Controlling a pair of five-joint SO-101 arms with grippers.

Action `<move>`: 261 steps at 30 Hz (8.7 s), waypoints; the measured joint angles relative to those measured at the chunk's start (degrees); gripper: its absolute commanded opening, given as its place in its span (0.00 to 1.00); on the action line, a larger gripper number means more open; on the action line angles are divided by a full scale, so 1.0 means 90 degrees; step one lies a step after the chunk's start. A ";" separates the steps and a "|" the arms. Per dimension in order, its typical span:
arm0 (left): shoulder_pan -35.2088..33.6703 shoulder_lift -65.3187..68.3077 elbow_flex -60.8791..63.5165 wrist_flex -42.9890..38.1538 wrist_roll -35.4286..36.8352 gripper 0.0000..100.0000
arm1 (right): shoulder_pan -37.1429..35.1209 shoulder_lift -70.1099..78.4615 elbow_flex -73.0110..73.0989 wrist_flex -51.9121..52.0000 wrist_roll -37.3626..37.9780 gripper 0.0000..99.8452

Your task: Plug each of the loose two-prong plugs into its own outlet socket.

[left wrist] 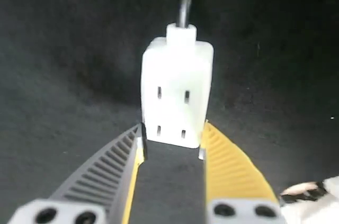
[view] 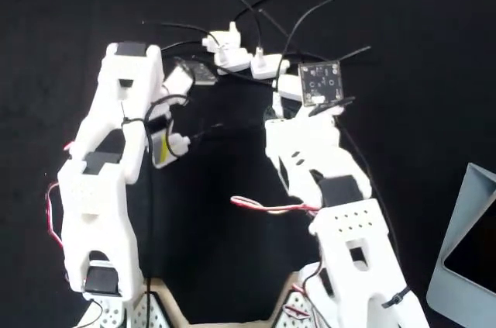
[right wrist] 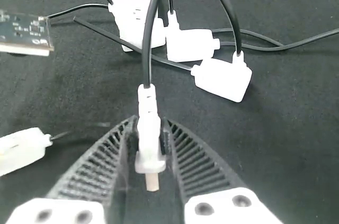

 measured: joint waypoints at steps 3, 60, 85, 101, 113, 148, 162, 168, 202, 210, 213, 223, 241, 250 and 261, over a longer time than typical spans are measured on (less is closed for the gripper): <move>-0.0029 -0.0234 0.0303 0.0020 0.0420 0.03 | 0.0000 0.0000 0.0000 0.0000 0.0000 0.01; 0.1348 -0.2882 0.4552 -0.4230 0.2090 0.28 | 0.0000 -0.0010 0.0000 0.0059 0.0000 0.01; 0.0068 -0.9690 0.8674 -0.4708 0.5460 0.28 | -0.2071 -0.2803 0.0293 0.1905 0.0000 0.01; 0.0049 -1.3353 1.0110 -0.4933 0.6320 0.28 | -0.3878 -0.3028 0.0967 0.1915 0.0303 0.01; 0.1328 -1.3451 0.9387 -0.3370 0.6076 0.28 | -0.3907 -0.3028 0.1026 0.1915 0.0303 0.01; -0.2452 -1.3470 1.0842 -0.4073 0.6027 0.28 | -0.3429 0.2276 -0.1993 0.1397 0.0303 0.01; -0.2813 -1.3470 1.1009 -0.4132 0.6027 0.28 | -0.3009 0.4816 -0.2969 0.0664 0.0303 0.01; -0.2813 -1.3470 1.1009 -0.4132 0.6027 0.28 | -0.2979 0.5021 -0.2979 0.0518 0.0303 0.01; -0.2813 -1.3470 1.1009 -0.4132 0.6027 0.28 | -0.2735 0.7053 -0.5177 0.2061 0.0293 0.01; -0.2813 -1.3470 1.1009 -0.4132 0.6027 0.28 | -0.2247 0.6388 -0.5060 0.1748 0.0303 0.02; -0.2813 -1.3470 1.1009 -0.4132 0.6027 0.28 | -0.1729 0.6232 -0.5060 0.1182 0.0303 0.04; -0.2813 -1.3470 1.1116 -0.4132 0.6027 0.28 | -0.0781 0.6173 -0.5509 0.1416 -0.0088 0.14; -0.2696 -1.3470 1.0901 -0.4415 0.5958 0.02 | -0.0781 0.2335 -0.3761 0.3419 -0.0107 0.01; -0.1426 -1.3470 1.0735 -0.4171 0.5656 0.03 | -0.0781 -0.0752 -0.0908 0.2999 -0.0107 0.01; -0.1035 -1.3753 1.0833 -0.4171 0.5656 0.03 | -0.0244 -0.3917 0.1504 0.2813 -0.0107 0.01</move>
